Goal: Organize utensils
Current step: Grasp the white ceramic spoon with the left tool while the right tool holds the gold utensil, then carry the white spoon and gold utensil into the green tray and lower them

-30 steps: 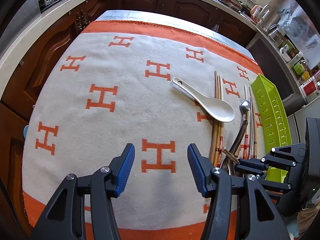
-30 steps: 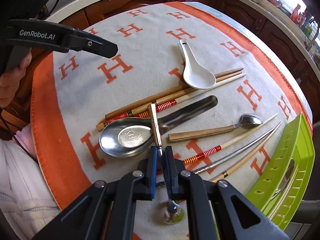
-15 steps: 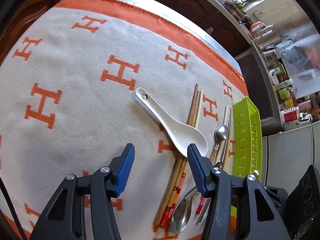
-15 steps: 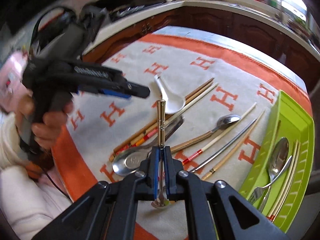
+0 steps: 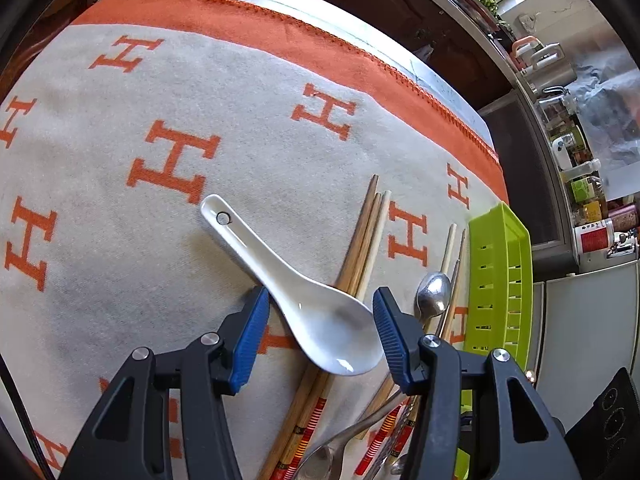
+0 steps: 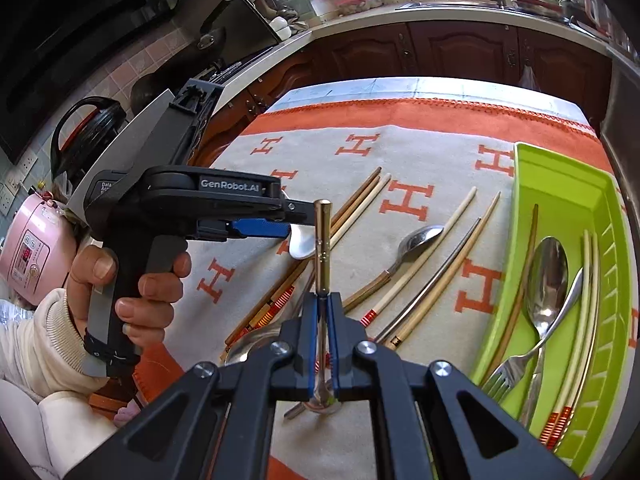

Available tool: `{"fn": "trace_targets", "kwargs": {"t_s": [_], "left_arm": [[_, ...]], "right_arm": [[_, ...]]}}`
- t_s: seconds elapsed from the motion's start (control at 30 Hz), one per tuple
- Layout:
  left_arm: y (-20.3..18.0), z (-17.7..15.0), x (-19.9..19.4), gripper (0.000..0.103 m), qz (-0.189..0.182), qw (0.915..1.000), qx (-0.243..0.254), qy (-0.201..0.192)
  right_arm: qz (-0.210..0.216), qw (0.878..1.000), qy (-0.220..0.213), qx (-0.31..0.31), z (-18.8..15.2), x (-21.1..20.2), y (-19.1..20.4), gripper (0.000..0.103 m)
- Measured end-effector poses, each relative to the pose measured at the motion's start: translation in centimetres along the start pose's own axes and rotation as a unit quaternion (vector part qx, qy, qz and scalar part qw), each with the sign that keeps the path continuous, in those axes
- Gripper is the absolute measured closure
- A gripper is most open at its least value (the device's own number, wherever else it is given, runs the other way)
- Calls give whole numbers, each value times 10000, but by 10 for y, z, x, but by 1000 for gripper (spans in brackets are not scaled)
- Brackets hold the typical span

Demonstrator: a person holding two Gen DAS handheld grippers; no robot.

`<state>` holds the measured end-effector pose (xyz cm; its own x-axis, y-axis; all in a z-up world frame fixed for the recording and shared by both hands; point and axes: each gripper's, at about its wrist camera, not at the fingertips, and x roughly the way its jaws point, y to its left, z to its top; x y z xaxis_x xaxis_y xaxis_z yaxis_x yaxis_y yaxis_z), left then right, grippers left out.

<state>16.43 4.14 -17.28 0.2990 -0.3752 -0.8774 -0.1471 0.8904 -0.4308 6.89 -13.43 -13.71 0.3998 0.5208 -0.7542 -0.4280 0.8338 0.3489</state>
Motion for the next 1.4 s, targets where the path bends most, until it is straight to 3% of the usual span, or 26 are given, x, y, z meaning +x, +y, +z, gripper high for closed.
{"fn": "trace_targets", "kwargs": {"t_s": [0.1,0.2,0.3,0.47,0.6,0.8,0.87,0.9,0.93,1.0,1.13,1.4], "left_arm": [[-5,1,2,53,104,9999,42,-76],[-8,2,5,63,134,9998,49,-120],[-10,2,4,66,233,9995,198,-107],[-18,-6,3,66,514,9964,674,1],[-31,-12,7,65,865,9892,1180,-33],[-47,-4,16,66,1219,9814,1469,-220],[-49,0,18,78,1141,9819,1499,-207],[-50,1,18,92,958,9838,1511,-144],[-50,2,18,95,911,9841,1517,-133],[-52,1,17,96,919,9823,1622,-186],[-41,1,5,97,560,9879,1432,-187],[-34,-15,-29,98,422,9874,1496,-306]], "right_arm": [[47,9999,-14,102,-3,0,-4,99],[61,9997,-20,224,-4,1,-9,99],[123,9993,-41,344,-6,1,-15,99],[109,9992,-97,383,-8,-3,-18,99],[106,9988,-134,451,-9,-4,-20,99],[109,9983,-185,548,-12,-4,-25,98],[100,9981,-211,569,-13,-5,-25,99],[106,9979,-230,597,-14,-5,-25,98],[109,9977,-245,628,-14,-6,-26,99],[124,9971,-277,695,-15,-8,-29,98],[130,9962,-331,795,-17,-11,-34,99],[137,9935,-507,1010,-19,-21,-39,98]]}}
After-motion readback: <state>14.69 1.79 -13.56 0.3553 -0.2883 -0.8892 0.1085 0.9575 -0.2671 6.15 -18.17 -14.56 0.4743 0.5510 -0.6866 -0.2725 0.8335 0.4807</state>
